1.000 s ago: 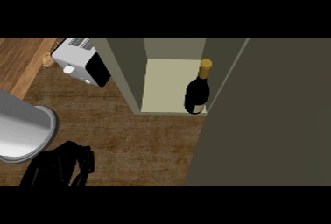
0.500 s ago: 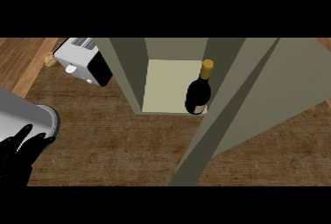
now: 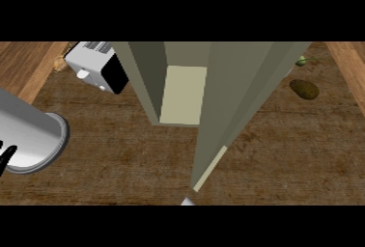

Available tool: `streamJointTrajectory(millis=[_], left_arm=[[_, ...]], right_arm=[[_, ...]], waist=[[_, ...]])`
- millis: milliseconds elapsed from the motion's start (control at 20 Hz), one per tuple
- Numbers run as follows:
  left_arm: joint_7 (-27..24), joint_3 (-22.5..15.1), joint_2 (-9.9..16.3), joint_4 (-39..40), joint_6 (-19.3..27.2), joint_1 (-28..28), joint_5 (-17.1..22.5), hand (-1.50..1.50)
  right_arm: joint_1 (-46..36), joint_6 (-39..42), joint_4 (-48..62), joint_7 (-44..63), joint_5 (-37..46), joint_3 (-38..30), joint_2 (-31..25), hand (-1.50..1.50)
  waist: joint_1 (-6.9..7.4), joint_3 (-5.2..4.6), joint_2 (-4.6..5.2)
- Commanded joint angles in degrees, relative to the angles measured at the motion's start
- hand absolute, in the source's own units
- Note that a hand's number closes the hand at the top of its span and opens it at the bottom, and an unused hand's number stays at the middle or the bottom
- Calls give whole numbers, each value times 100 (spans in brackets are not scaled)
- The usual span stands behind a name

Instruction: Pick up the wine, place it into the cabinet and close the cabinet

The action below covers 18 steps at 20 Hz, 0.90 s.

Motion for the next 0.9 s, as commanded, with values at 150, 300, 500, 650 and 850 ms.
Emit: streamJointTrajectory(millis=[150,300,500,650,850], left_arm=[[-210,432,236,388,-706,335,93,-150],[-308,475,303,509,-1025,552,-14,-150],[-350,643,225,724,-1299,621,-44,-150],[-84,900,352,1032,-1655,598,182,-150],[-171,1203,459,1281,-2146,907,77,-150]], right_arm=[[-1333,-1283,969,-285,280,169,663,150],[-1634,-1620,1385,-361,248,50,660,150],[-2489,-1919,1922,-170,57,-588,672,150],[-3139,-2031,2710,-363,-245,-957,689,150],[-3910,-1699,3654,-695,-941,-1720,699,150]], waist=[[68,-1,32],[158,-3,34],[115,1,51],[25,12,84],[134,17,98]])
